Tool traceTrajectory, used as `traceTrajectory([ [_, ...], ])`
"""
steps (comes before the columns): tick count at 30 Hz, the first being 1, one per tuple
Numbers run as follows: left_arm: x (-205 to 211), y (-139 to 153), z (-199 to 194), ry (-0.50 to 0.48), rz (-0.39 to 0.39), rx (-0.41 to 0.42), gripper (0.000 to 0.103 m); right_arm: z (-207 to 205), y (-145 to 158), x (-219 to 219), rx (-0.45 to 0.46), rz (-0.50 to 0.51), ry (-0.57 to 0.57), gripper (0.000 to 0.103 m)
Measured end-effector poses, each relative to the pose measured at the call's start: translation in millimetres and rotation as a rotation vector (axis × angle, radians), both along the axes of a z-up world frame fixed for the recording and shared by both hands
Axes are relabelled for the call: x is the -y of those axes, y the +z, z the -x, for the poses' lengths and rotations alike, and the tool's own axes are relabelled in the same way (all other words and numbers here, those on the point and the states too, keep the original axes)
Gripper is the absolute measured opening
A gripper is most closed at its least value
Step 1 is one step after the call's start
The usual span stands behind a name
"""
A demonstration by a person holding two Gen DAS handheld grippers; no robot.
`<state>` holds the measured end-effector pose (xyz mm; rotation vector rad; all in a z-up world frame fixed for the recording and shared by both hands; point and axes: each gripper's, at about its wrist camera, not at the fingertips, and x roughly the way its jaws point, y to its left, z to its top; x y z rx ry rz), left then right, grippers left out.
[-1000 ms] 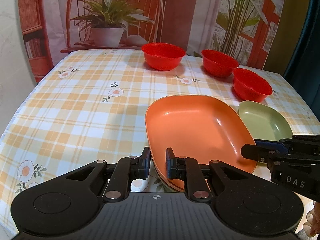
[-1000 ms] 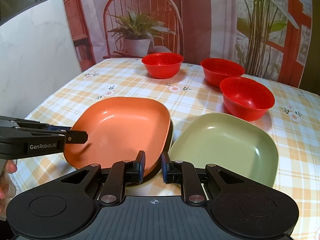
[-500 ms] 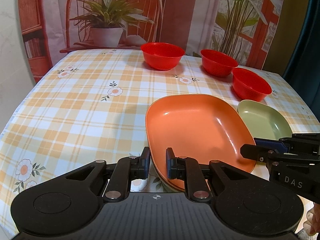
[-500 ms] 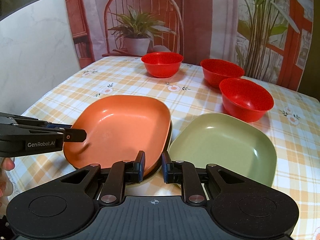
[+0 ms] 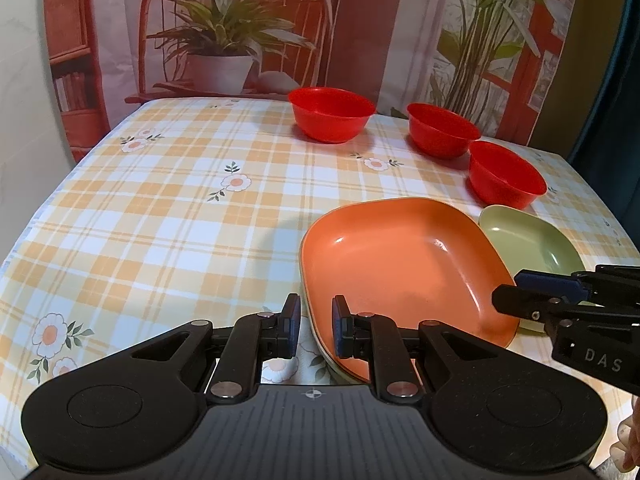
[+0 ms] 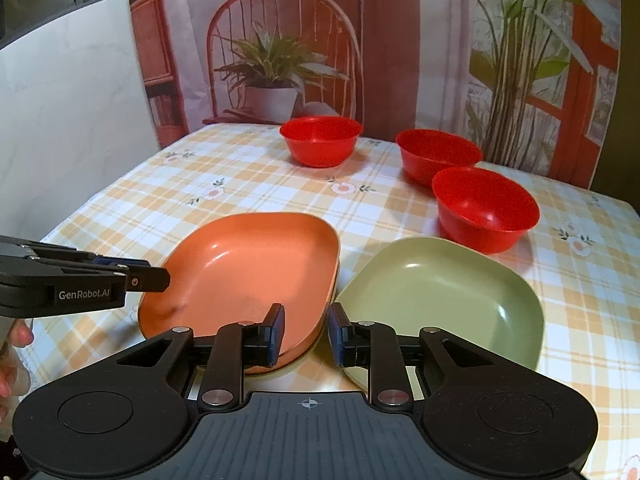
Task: Organize plates and bowls
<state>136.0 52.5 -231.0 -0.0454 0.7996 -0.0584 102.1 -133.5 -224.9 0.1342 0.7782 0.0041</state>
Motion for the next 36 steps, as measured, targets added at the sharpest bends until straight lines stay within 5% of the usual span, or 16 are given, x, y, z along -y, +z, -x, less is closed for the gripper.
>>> traceTrajectory([
  [7,-1.1,0.0,-0.3,0.006,0.002,-0.002,0.017,1.0,-1.2,0.1,-0.005,0.003,0.006,0.008],
  [24,-2.8,-1.2,-0.2,0.015,0.005,-0.003,0.018,0.1,-9.4,-0.8,-0.028,-0.016,0.003,0.009],
  [36,8.4,20.6,-1.3,-0.012,-0.006,0.061,0.019,9.1,9.8,30.6,0.047,-0.038,-0.095,0.016],
])
